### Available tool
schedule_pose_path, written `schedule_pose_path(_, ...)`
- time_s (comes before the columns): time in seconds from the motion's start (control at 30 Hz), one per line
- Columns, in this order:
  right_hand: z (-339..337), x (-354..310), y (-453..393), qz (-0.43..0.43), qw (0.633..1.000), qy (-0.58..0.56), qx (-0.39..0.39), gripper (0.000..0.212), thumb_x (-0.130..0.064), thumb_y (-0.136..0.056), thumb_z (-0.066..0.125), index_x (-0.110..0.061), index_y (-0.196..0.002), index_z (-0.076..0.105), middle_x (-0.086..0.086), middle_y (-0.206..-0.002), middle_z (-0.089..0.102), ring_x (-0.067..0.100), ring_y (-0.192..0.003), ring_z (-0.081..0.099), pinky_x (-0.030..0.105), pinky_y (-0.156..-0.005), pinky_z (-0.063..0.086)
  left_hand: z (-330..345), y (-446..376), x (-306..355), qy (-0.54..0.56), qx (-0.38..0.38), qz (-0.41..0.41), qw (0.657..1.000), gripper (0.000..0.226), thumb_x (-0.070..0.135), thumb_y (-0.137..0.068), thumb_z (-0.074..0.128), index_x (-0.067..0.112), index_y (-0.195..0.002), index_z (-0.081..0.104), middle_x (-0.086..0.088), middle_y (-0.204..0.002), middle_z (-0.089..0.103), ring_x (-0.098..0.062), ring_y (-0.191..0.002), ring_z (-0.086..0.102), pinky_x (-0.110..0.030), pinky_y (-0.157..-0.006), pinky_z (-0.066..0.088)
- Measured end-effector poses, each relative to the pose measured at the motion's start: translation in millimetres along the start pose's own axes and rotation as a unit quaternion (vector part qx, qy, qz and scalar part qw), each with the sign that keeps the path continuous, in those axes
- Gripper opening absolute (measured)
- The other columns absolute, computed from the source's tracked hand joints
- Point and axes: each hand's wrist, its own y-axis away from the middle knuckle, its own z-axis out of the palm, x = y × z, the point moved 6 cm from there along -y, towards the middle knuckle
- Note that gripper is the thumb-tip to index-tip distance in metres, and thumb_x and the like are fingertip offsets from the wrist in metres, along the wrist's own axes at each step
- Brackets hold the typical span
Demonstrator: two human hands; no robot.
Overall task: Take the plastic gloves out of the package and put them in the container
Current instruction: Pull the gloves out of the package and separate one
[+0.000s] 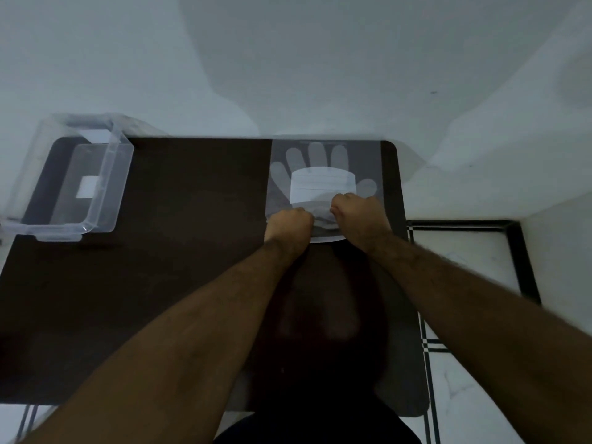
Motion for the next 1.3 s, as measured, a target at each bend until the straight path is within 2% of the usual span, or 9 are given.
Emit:
schedule_pose_path(0.17, 0.7, 4.2, -3.3, 0.011, 0.999, -0.037, -0.012, 0.047, -0.057, -0.101, 0.040, -0.018, -0.097, 0.067, 0.005, -0.099, 0.073, 0.024, -0.090, 0.065, 0.047, -0.086, 0.057, -2.0, 2.4, 1.0, 0.009, 0.017, 0.021, 1.000, 0.014, 0.026, -0.109, 0.058, 0.018, -0.112, 0.069, -0.006, -0.118, 0.071, -0.024, -0.104, 0.070, -0.039, -0.087, 0.056)
schedule_pose_path(0.23, -2.6, 1.9, -7.7, 0.018, 0.998, -0.046, -0.028, 0.057, -0.065, -0.102, 0.035, -0.021, -0.112, 0.070, 0.006, -0.117, 0.070, 0.026, -0.108, 0.062, 0.049, -0.096, 0.053, -1.3, 5.0, 2.2, 0.000, 0.024, 0.046, 0.999, 0.015, 0.027, -0.108, 0.057, 0.018, -0.114, 0.069, -0.006, -0.120, 0.070, -0.025, -0.105, 0.070, -0.040, -0.087, 0.057)
schedule_pose_path(0.33, 4.0, -1.8, -16.5, 0.053, 0.989, -0.073, -0.119, 0.063, -0.065, -0.106, 0.026, -0.028, -0.151, 0.052, 0.010, -0.165, 0.042, 0.036, -0.152, 0.034, 0.061, -0.122, 0.031, 0.5, 9.6, 3.2, -0.011, 0.017, 0.071, 0.997, 0.018, 0.027, -0.106, 0.060, 0.019, -0.120, 0.069, -0.006, -0.125, 0.070, -0.027, -0.109, 0.070, -0.044, -0.090, 0.059)
schedule_pose_path(0.4, 10.8, -2.7, -22.8, 0.070, 0.978, -0.074, -0.182, 0.065, -0.064, -0.108, 0.020, -0.032, -0.161, 0.037, 0.007, -0.176, 0.021, 0.037, -0.162, 0.014, 0.065, -0.127, 0.016, 0.2, 12.6, 3.5, -0.027, 0.019, 0.083, 0.996, 0.021, 0.025, -0.105, 0.060, 0.018, -0.123, 0.069, -0.006, -0.125, 0.070, -0.028, -0.109, 0.070, -0.044, -0.087, 0.058)
schedule_pose_path(0.5, 15.8, -4.0, -28.3, 0.084, 0.968, -0.060, -0.230, 0.063, -0.063, -0.108, 0.018, -0.035, -0.163, 0.031, 0.006, -0.177, 0.014, 0.038, -0.162, 0.011, 0.069, -0.125, 0.015, -0.3, 18.7, 4.9, -0.023, 0.023, 0.107, 0.994, 0.021, 0.022, -0.104, 0.059, 0.016, -0.120, 0.069, -0.005, -0.122, 0.071, -0.027, -0.103, 0.070, -0.043, -0.084, 0.059)
schedule_pose_path(0.83, 17.5, -3.7, -37.1, 0.083, 0.969, -0.046, -0.228, 0.060, -0.061, -0.109, 0.024, -0.034, -0.161, 0.036, 0.006, -0.176, 0.021, 0.040, -0.159, 0.021, 0.069, -0.125, 0.020, 10.0, 72.4, 15.2, -0.010, 0.030, 0.153, 0.988, 0.022, 0.021, -0.103, 0.057, 0.014, -0.116, 0.073, -0.006, -0.119, 0.072, -0.029, -0.101, 0.069, -0.042, -0.079, 0.053)
schedule_pose_path(1.03, 26.4, -7.7, -35.8, 0.058, 0.977, -0.011, -0.206, 0.059, -0.060, -0.105, 0.035, -0.029, -0.155, 0.042, 0.012, -0.166, 0.036, 0.044, -0.145, 0.041, 0.067, -0.116, 0.037, 31.8, 133.9, 14.4, 0.006, 0.033, 0.192, 0.981, 0.016, 0.023, -0.097, 0.069, 0.016, -0.109, 0.077, -0.003, -0.107, 0.075, -0.025, -0.090, 0.072, -0.037, -0.075, 0.055)
schedule_pose_path(1.17, 36.7, -5.8, -33.8, 0.061, 0.972, 0.019, -0.227, 0.072, -0.067, -0.101, 0.042, -0.033, -0.162, 0.026, 0.010, -0.174, 0.018, 0.048, -0.152, 0.028, 0.071, -0.119, 0.029, 50.9, 174.4, 13.0, 0.022, 0.052, 0.231, 0.971, 0.019, 0.022, -0.065, 0.092, 0.020, -0.076, 0.076, 0.003, -0.075, 0.070, -0.019, -0.058, 0.065, -0.026, -0.052, 0.050)
schedule_pose_path(1.3, 37.1, -11.3, -25.7, 0.074, 0.972, 0.028, -0.221, 0.080, -0.067, -0.099, 0.048, -0.032, -0.165, 0.017, 0.010, -0.177, 0.007, 0.048, -0.158, 0.013, 0.073, -0.122, 0.021, 74.9, 211.2, 13.2, 0.037, 0.050, 0.250, 0.966, 0.014, 0.027, -0.076, 0.089, 0.022, -0.082, 0.078, 0.005, -0.080, 0.073, -0.016, -0.062, 0.065, -0.027, -0.058, 0.053)
